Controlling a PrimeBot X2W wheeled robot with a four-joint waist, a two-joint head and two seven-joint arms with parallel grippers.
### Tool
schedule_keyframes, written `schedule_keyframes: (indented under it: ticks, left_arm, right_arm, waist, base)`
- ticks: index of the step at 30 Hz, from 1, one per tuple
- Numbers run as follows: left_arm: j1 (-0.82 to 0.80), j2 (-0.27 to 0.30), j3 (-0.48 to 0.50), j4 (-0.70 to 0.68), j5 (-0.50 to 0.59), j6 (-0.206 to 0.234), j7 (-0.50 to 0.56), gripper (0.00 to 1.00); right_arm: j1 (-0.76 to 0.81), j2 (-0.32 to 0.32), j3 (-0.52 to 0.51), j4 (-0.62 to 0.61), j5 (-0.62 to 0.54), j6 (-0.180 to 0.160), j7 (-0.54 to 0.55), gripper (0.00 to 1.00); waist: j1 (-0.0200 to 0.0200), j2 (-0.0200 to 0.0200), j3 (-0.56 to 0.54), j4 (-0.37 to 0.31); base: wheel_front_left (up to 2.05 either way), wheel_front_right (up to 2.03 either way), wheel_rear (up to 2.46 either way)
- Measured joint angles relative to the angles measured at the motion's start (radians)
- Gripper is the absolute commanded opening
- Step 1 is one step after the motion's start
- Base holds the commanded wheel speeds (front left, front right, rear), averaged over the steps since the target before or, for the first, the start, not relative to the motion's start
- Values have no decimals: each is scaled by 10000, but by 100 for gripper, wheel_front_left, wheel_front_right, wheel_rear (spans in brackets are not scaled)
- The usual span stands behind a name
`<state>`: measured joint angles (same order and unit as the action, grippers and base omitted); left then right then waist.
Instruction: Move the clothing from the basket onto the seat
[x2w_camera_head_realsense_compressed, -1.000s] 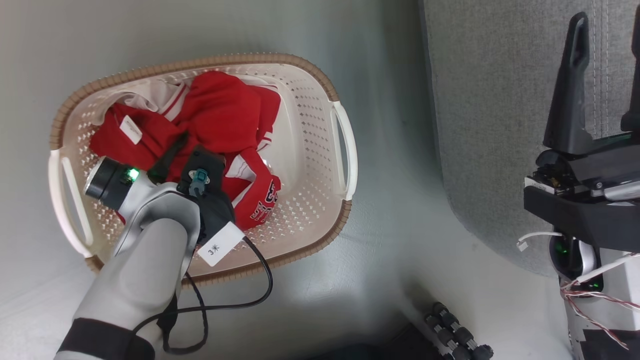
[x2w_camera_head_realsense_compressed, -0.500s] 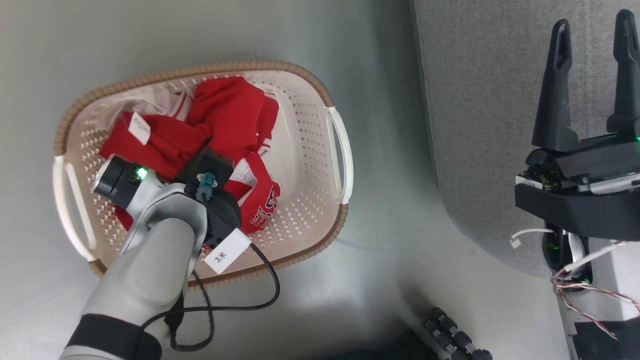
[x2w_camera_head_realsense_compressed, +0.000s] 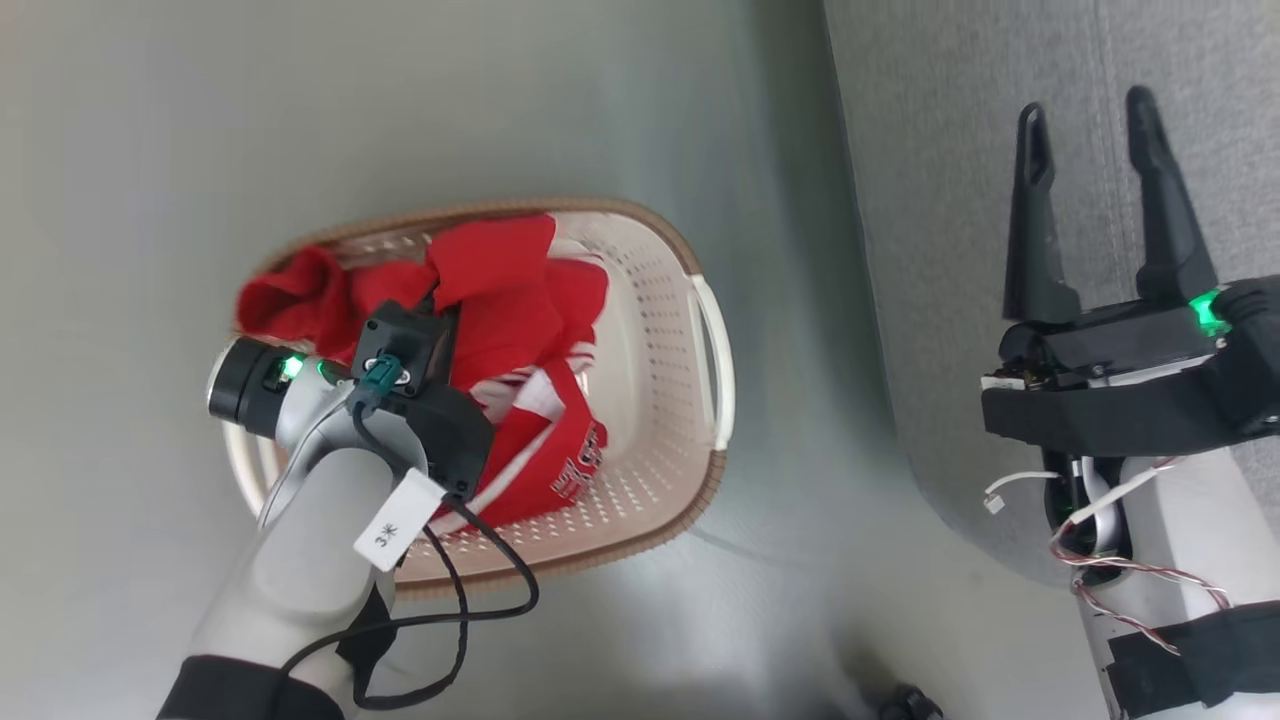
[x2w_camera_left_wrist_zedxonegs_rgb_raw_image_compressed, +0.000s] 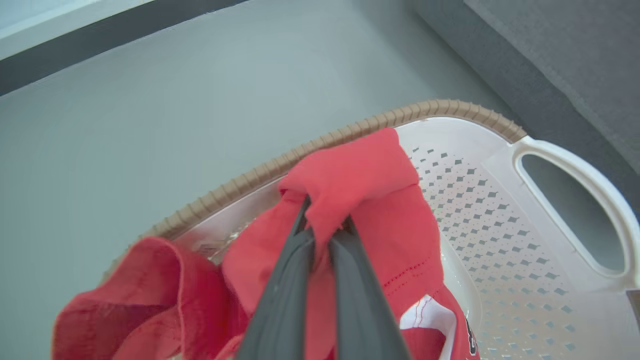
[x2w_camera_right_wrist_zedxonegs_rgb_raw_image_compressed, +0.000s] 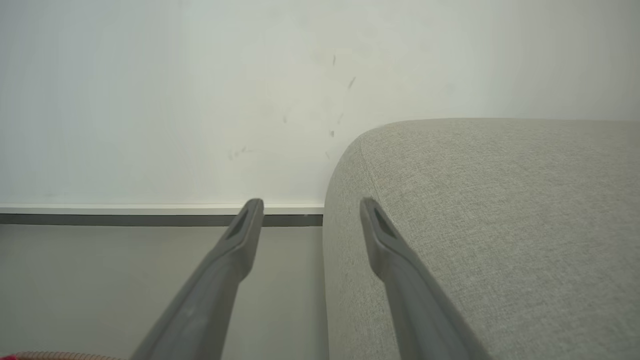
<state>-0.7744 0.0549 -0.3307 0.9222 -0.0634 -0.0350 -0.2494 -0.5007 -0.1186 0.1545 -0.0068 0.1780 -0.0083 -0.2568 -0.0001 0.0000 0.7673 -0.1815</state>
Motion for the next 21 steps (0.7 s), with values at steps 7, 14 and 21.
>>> schedule_keyframes:
  ticks: [7,14,21]
  left_arm:
    - [287,-79,130,-608,-514,-314,-2,0]
    - [314,-111,203,-1544,-765,-545,-2,0]
    - [322,-127,217,-2180,-1035,-694,-2,0]
  right_arm:
    - [94,10,-25,834,2,104,0,100]
    - [339,12,-19,1626,4,249,2,100]
    - [507,111,174,2320,4,410,0,100]
  waist:
    - [-1,0,-901,457]
    - [-1,0,-1855,919]
    - [-2,0,-2855,1286]
  base:
    - [0,0,0]
    - [0,0,0]
    - [0,0,0]
